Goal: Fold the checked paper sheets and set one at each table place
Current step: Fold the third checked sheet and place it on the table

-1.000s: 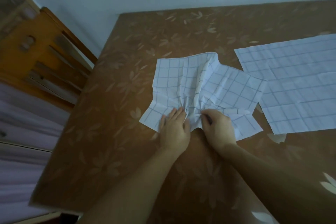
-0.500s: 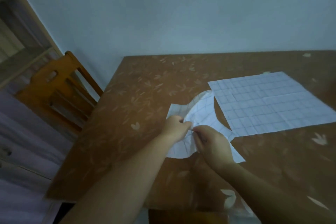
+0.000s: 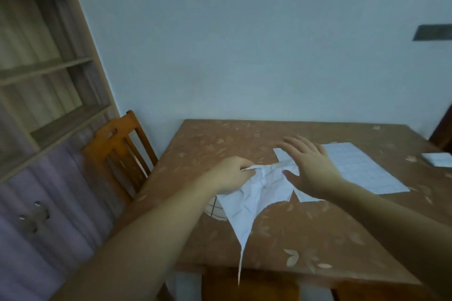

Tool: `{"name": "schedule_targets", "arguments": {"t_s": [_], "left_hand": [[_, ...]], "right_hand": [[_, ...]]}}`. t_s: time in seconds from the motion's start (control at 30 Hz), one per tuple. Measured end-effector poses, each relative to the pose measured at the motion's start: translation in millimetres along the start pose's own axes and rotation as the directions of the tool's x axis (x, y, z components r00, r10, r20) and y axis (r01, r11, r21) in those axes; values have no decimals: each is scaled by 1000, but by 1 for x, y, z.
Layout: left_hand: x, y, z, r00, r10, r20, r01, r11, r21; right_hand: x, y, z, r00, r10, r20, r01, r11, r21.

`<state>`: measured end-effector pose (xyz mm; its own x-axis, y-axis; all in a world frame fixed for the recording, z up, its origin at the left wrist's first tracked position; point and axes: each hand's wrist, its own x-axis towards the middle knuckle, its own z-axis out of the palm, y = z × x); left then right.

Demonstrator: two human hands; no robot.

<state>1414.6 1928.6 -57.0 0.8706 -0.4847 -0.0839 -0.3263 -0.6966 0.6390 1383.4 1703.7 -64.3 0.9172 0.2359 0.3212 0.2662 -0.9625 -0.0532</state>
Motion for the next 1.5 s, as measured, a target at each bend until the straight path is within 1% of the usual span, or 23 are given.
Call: {"name": "schedule_targets", "arguments": {"t_s": [0.07,0.1,0.17,0.27,0.4,0.5,0.57,0.63,0.73,0.83,0.9,1.0,1.07,1.17,1.27,1.33,1.4,1.47,1.5], "left_hand": [[-15,13,-10,999,33,-22,-32,999,20],[-21,18,-13,998,46,-30,-45,999,26],[-33,27,-19,997,61,-50,-59,997,41],[-49,42,-23,989,92,-118,-76,989,130],[-66,60,-11,973,81,-215,-38,979,200],[-76,78,8,960,66,-272,-16,983,181],[-83,91,22,954,81,-290,-32,985,169],[-91,106,34,947,100,-305,-54,986,157],[-100,125,48,932,119,-342,-80,989,124],[-101,141,56,918,130,-375,-115,991,61],[-99,146,59,921,135,-367,-126,991,47],[-96,148,63,940,124,-317,-128,992,7],[-92,146,66,932,134,-336,-149,989,-20],[-86,148,72,914,145,-378,-218,963,-159],[-82,156,77,906,129,-404,-245,936,-253],[-79,162,78,894,133,-427,-275,916,-292],[-77,169,78,895,126,-429,-278,907,-315],[-79,177,80,899,124,-419,-281,898,-338],[-79,181,81,904,123,-410,-284,889,-359]], "right_hand": [[3,-6,-16,995,-95,17,95,995,-39],[3,-9,-24,995,-101,11,101,995,-27],[-1,-15,-39,997,-75,13,75,997,24],[-17,-12,-60,999,-54,9,53,994,94],[-52,4,-82,999,-22,-41,27,992,127],[-84,17,-95,998,18,-61,-10,992,128],[-107,29,-101,995,65,-72,-54,988,147],[-128,41,-106,993,104,-50,-93,980,178],[-154,58,-111,992,121,-37,-110,969,220],[-173,69,-116,987,161,-17,-152,960,234],[-180,77,-122,979,200,-28,-184,939,290],[-186,89,-129,962,266,-65,-229,909,348],[-190,96,-129,951,302,-62,-259,892,370],[-193,104,-124,948,319,13,-307,896,320],[-199,109,-121,942,299,154,-329,912,244],[-204,110,-120,916,280,287,-333,930,155],[-209,112,-117,865,274,420,-338,937,84],[-212,111,-114,828,275,488,-345,937,59],[-213,110,-113,832,266,487,-343,936,73]]}}
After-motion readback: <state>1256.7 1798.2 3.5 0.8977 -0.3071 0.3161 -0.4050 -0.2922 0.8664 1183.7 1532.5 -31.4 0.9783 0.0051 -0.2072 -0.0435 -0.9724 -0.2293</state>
